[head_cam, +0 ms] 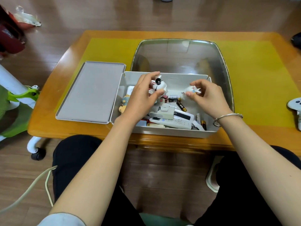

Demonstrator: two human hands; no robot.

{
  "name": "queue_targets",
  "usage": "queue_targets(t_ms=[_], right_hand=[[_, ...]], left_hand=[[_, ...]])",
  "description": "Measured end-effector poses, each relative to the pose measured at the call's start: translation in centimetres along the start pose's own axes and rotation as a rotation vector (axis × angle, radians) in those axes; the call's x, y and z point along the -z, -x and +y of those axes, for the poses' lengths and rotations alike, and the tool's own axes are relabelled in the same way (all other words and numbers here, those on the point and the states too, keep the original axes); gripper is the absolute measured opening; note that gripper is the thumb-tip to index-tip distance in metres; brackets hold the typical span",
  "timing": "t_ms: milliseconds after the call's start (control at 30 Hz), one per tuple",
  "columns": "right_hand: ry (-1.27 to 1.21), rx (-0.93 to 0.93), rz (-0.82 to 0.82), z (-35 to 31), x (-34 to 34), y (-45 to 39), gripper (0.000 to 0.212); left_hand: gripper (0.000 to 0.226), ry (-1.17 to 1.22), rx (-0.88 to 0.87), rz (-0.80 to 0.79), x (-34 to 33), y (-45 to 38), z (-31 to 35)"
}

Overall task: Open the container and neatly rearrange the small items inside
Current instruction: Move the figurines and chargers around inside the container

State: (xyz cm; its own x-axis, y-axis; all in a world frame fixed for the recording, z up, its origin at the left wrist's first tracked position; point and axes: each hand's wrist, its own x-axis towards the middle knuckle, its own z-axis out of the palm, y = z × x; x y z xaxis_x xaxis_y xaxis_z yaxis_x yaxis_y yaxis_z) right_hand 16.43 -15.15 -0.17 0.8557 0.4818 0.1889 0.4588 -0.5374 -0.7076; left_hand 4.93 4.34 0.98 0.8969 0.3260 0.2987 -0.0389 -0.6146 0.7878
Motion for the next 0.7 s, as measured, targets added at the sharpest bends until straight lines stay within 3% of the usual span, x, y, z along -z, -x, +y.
queue_targets(t_ms=[267,467,700], right_hand=[[0.019,0.015,0.168,3.5,0.5,0.1,0.031],[-0.017,0.057,0.262,3.9,0.1,0.0,0.030],[0.041,0.077,0.209,3.9,-0.1,-0.1,0.030]], left_hand=[[0.041,-0.011,0.055,-0.302,-5.3,-2.0,0.5],[0.038,-0.195,0.116,-0.422,-8.9,-4.4,0.1],[0.032,-0.287,0.182,-0.576,-10.6,-5.7,-1.5]])
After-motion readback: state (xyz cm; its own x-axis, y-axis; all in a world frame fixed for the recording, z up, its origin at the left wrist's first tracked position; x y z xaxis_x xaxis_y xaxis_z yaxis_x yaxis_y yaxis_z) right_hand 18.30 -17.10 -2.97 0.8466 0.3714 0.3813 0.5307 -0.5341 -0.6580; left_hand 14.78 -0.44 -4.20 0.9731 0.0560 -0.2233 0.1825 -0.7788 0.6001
